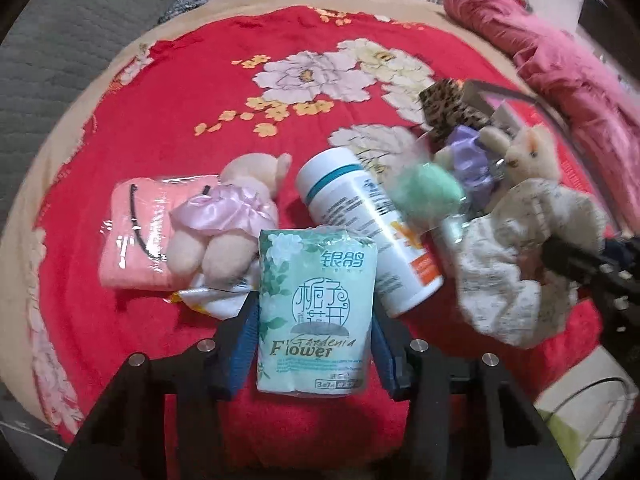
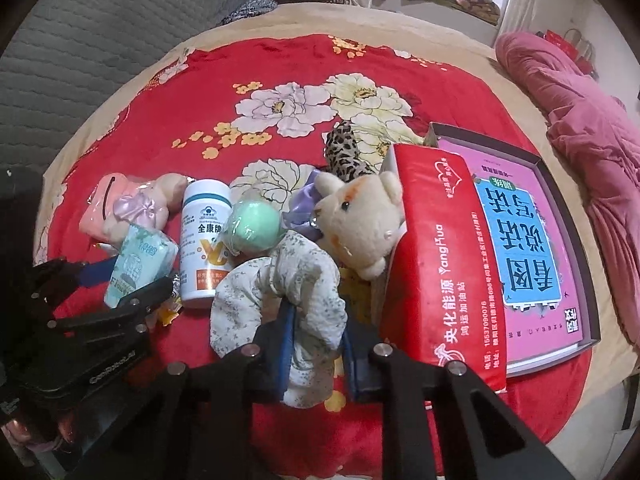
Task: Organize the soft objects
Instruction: 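Grasp the green tissue pack with the left tool while the right tool grasps the floral scrunchie, then carry the tissue pack into the pink box and open the left tool while the right tool carries the scrunchie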
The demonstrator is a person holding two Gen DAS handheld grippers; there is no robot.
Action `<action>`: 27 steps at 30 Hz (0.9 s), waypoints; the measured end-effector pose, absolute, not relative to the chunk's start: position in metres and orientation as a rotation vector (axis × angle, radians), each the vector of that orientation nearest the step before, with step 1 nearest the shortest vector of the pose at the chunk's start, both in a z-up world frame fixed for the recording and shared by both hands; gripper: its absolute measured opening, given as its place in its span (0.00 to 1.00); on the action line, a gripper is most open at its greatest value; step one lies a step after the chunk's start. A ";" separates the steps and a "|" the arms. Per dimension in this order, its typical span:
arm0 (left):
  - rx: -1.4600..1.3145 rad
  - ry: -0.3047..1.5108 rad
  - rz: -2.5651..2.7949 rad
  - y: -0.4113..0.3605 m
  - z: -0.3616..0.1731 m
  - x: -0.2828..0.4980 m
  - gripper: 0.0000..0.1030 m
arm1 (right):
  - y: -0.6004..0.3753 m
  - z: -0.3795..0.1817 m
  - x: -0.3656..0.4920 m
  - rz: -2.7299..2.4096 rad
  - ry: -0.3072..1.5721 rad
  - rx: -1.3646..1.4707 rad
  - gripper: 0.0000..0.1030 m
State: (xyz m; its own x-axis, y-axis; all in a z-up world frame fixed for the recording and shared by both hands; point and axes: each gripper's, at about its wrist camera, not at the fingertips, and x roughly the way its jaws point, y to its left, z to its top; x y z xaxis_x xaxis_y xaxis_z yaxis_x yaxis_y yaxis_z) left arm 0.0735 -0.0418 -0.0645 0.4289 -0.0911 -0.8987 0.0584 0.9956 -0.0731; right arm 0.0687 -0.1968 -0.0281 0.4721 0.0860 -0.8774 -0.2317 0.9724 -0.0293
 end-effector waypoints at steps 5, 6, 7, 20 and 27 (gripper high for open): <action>-0.097 1.105 -0.113 -0.033 -0.053 0.067 0.48 | -0.203 -0.021 0.066 0.232 1.045 -0.103 0.16; -0.112 1.096 -0.115 -0.031 -0.050 0.066 0.48 | -0.205 -0.018 0.066 0.241 1.038 -0.088 0.16; -0.133 1.085 -0.118 -0.029 -0.045 0.064 0.48 | -0.206 -0.016 0.065 0.243 1.032 -0.079 0.16; -0.117 0.978 -0.193 -0.057 0.015 0.069 0.48 | -0.239 0.029 0.059 0.249 0.910 0.016 0.13; -0.067 0.912 -0.324 -0.127 0.053 0.084 0.48 | -0.311 0.069 0.059 0.078 0.816 0.076 0.13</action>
